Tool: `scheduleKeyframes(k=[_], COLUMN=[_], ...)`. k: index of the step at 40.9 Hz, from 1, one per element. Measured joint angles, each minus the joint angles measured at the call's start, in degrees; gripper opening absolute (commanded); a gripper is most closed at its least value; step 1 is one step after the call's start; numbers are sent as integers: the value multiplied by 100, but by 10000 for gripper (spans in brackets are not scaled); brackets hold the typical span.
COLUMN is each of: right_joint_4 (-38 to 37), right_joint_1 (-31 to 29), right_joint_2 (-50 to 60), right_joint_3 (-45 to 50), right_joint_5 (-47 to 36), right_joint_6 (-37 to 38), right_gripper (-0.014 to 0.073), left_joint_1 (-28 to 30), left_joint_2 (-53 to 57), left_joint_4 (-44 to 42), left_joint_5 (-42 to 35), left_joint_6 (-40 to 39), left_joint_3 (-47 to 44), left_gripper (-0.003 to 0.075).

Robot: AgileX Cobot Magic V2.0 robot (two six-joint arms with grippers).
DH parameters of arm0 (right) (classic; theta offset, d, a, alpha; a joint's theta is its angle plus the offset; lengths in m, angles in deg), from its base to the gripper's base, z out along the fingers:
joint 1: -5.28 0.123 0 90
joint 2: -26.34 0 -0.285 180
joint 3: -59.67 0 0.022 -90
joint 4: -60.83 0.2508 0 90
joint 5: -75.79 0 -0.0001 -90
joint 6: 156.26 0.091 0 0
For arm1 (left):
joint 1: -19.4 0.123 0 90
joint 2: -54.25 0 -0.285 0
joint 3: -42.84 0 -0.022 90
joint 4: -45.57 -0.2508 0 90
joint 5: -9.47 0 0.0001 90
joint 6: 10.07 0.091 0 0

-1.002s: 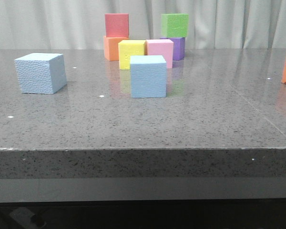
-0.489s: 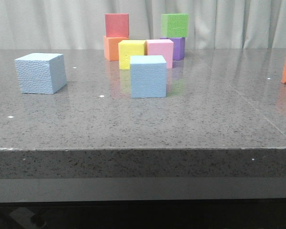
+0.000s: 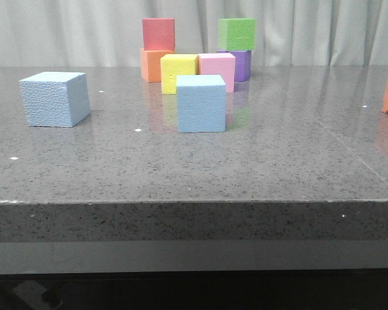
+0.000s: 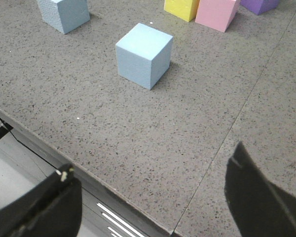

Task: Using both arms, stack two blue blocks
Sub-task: 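Move the left gripper down over the other light-blue cube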

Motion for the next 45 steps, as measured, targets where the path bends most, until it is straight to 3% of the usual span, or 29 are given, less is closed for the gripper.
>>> scheduleKeyframes(k=[9,25,45], right_joint_4=[0,0,0], right_joint_1=[0,0,0], right_joint_2=[0,0,0], right_joint_3=[0,0,0], right_joint_5=[0,8,8], right_joint_6=[0,0,0], right_gripper=[601,601,601], left_joint_1=[-170,-1472,-1588], left_joint_2=[-314,-1764,-4357], left_joint_4=[-16,-16,-38], left_joint_5=[38,206,317], left_joint_6=[196,607,607], left_joint_3=[108,823,2295], left_gripper=[627,626,617])
